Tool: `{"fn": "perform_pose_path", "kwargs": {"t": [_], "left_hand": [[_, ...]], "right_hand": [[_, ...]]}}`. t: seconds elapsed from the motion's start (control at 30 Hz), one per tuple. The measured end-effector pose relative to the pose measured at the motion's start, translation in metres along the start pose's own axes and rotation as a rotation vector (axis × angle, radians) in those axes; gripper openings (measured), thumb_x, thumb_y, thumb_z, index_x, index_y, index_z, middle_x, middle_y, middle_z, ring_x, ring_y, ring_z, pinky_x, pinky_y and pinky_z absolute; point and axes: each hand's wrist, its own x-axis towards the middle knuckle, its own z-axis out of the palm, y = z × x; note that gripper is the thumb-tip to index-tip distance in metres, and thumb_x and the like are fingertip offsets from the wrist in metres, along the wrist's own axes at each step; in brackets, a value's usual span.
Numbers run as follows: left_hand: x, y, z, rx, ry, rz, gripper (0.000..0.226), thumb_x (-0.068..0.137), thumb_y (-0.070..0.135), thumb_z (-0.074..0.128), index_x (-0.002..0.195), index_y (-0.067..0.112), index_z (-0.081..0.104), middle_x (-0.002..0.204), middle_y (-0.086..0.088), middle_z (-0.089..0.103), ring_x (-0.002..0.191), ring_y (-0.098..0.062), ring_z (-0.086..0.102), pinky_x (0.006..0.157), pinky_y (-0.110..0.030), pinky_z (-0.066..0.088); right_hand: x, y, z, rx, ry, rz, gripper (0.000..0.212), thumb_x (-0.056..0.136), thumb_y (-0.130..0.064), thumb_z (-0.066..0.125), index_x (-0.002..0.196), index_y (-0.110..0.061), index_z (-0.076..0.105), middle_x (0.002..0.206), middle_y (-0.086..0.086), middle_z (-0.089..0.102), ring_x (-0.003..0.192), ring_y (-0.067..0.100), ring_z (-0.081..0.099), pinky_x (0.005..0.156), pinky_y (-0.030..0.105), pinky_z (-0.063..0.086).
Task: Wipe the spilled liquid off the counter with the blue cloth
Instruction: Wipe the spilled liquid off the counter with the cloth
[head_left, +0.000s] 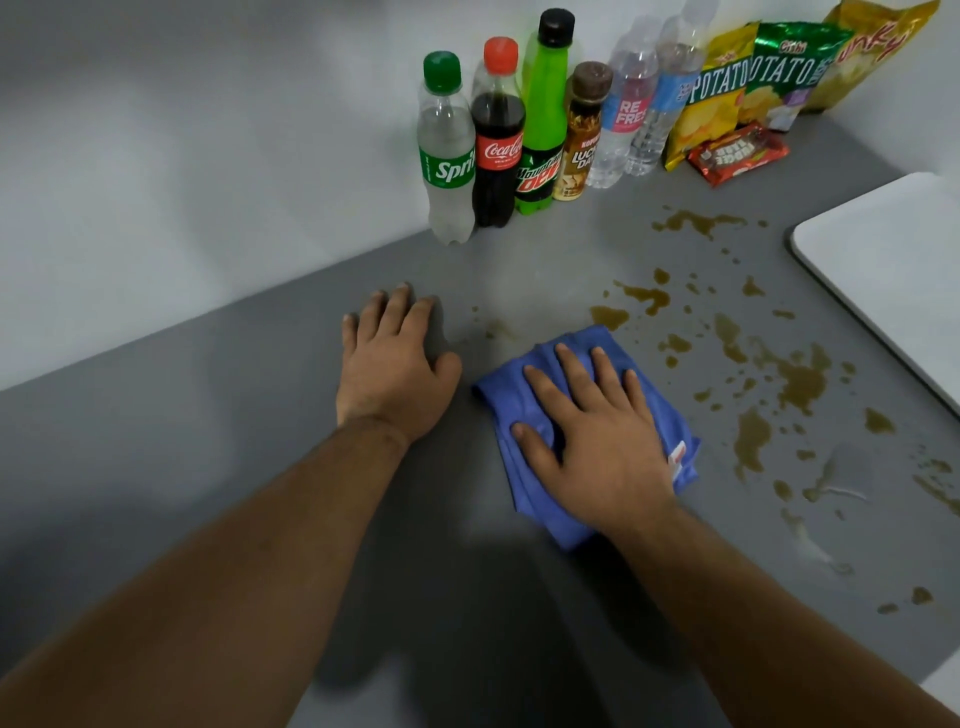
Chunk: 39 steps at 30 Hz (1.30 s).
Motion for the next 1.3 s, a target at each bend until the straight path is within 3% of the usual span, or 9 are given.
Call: {"fn": "perform_pose_path", "kwargs": {"t": [0.2, 0.37, 0.5, 0.63, 0.8, 1.03, 1.3], "left_hand": [[-0.001, 0.0, 0.0, -0.038, 0.013, 0.001, 0.08, 0.083, 0.053, 0.026, 0.155, 0.023, 0.041, 0.17, -0.004, 0.03, 0.159, -0.03, 0.018, 0.131, -0.054, 0.006], [-0.001, -0.001, 0.001, -0.061, 0.011, 0.002, 0.081, 0.087, 0.055, 0.019, 0.157, 0.02, 0.038, 0.17, -0.004, 0.028, 0.16, -0.028, 0.016, 0.131, -0.053, 0.005], [-0.001, 0.0, -0.002, -0.062, 0.006, 0.001, 0.083, 0.086, 0.055, 0.017, 0.157, 0.018, 0.039, 0.17, -0.005, 0.028, 0.16, -0.029, 0.016, 0.131, -0.053, 0.005], [-0.003, 0.002, -0.003, -0.059, 0.012, 0.004, 0.083, 0.087, 0.055, 0.016, 0.157, 0.018, 0.039, 0.17, -0.006, 0.029, 0.159, -0.029, 0.017, 0.131, -0.053, 0.005], [-0.003, 0.002, -0.002, -0.051, 0.019, 0.009, 0.081, 0.089, 0.056, 0.017, 0.157, 0.018, 0.039, 0.17, -0.006, 0.028, 0.16, -0.029, 0.016, 0.131, -0.053, 0.005], [-0.003, 0.002, -0.003, -0.061, 0.003, 0.006, 0.083, 0.089, 0.059, 0.015, 0.158, 0.019, 0.038, 0.171, -0.004, 0.026, 0.16, -0.028, 0.014, 0.131, -0.053, 0.003], [-0.002, 0.004, -0.003, -0.051, -0.004, 0.0, 0.082, 0.089, 0.062, 0.018, 0.157, 0.02, 0.039, 0.17, -0.005, 0.029, 0.159, -0.029, 0.017, 0.131, -0.054, 0.005]], "right_hand": [[-0.006, -0.025, 0.003, -0.02, -0.108, -0.131, 0.068, 0.101, -0.065, 0.018, 0.164, -0.037, 0.015, 0.174, -0.002, 0.003, 0.158, 0.03, -0.011, 0.127, 0.054, -0.005], [0.035, -0.037, 0.0, 0.011, -0.11, -0.212, 0.066, 0.102, -0.058, 0.023, 0.163, -0.034, 0.019, 0.173, -0.005, 0.011, 0.159, 0.027, -0.001, 0.128, 0.05, -0.003], [0.056, -0.029, -0.003, 0.006, -0.063, -0.108, 0.065, 0.103, -0.06, 0.026, 0.163, -0.034, 0.021, 0.172, -0.004, 0.016, 0.159, 0.026, 0.006, 0.127, 0.051, 0.004], [0.038, -0.023, 0.0, -0.001, -0.041, -0.013, 0.073, 0.101, -0.068, 0.015, 0.164, -0.033, 0.016, 0.173, -0.003, 0.011, 0.159, 0.026, 0.003, 0.127, 0.053, 0.004], [0.01, -0.037, 0.009, -0.018, -0.081, -0.11, 0.069, 0.104, -0.062, 0.017, 0.164, -0.031, 0.015, 0.173, -0.002, 0.008, 0.159, 0.029, -0.003, 0.127, 0.053, 0.0], [0.057, -0.057, 0.006, 0.025, -0.108, -0.242, 0.068, 0.099, -0.052, 0.017, 0.163, -0.032, 0.02, 0.172, -0.002, 0.014, 0.159, 0.027, 0.0, 0.127, 0.054, 0.003], [0.106, -0.056, 0.002, 0.011, -0.113, -0.117, 0.064, 0.106, -0.054, 0.024, 0.164, -0.032, 0.012, 0.174, -0.002, 0.005, 0.159, 0.028, -0.005, 0.127, 0.054, -0.003]]}}
